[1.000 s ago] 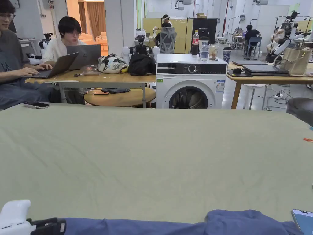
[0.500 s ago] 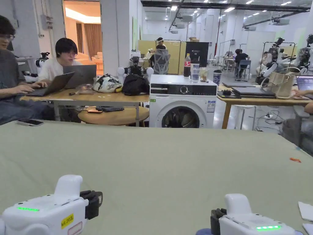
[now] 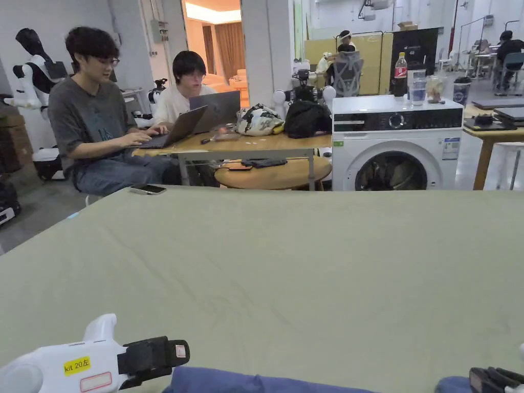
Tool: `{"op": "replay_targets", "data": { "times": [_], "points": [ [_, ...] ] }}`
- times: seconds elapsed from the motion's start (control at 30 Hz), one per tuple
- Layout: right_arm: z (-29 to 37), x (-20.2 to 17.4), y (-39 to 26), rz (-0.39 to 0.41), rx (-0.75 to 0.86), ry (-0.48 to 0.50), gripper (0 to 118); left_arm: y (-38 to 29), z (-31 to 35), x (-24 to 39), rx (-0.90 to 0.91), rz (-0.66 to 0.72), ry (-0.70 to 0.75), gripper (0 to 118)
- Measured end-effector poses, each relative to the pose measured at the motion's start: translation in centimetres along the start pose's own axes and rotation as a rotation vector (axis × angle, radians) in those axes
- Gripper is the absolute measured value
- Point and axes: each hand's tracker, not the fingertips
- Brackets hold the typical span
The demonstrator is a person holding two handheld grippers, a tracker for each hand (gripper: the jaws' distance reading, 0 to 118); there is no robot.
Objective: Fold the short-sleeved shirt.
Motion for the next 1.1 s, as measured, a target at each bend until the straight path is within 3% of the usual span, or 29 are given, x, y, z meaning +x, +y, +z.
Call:
{"op": "replay_targets", "data": {
  "times": [0.1, 0.23, 0.3, 0.33, 0.4, 0.53, 0.67, 0.9, 1.0, 1.1],
  "points": [
    [-0.3, 0.2, -0.6, -0.003, -0.024, 0.011, 0, -0.7, -3.0, -4.2, -0.083, 0.062, -0.066, 63],
    [-0.2, 0.1, -0.8, -0.001, -0.037, 0.012, 0, -2.0, -7.0, -5.6, -0.144, 0.095, 0.001, 62],
    [0.0, 0.1, -0.7, 0.004, -0.035, 0.0, 0, -2.0, -7.4, -5.5, -0.075, 0.128, -0.047, 62],
    [0.2, 0.3, -0.6, 0.003, -0.033, -0.005, 0, -1.9, -7.5, -5.6, -0.051, 0.194, -0.091, 57],
    [0.2, 0.7, -0.4, -0.018, -0.03, 0.002, 0, -1.7, -8.5, -5.8, -0.058, 0.294, -0.154, 15],
    [0.1, 1.0, -0.3, -0.037, -0.033, 0.005, 0, -1.9, -8.9, -4.8, -0.028, 0.347, -0.115, 13],
    [0.4, 1.2, -0.2, -0.031, -0.037, 0.017, 0, 0.2, -5.8, -3.9, 0.117, 0.389, -0.115, 11],
    [1.5, 2.1, -0.6, -0.075, 0.006, 0.006, 0, 7.2, 1.8, 2.2, 0.218, 0.014, 0.169, 11],
    [0.7, 1.7, -0.5, -0.107, 0.007, 0.045, 0, 5.8, -0.4, 8.2, 0.14, -0.112, 0.133, 11],
    [0.5, 0.2, -0.4, -0.068, 0.001, 0.057, 0, 2.0, -6.4, 13.6, 0.029, -0.26, 0.17, 11]
  ]
}}
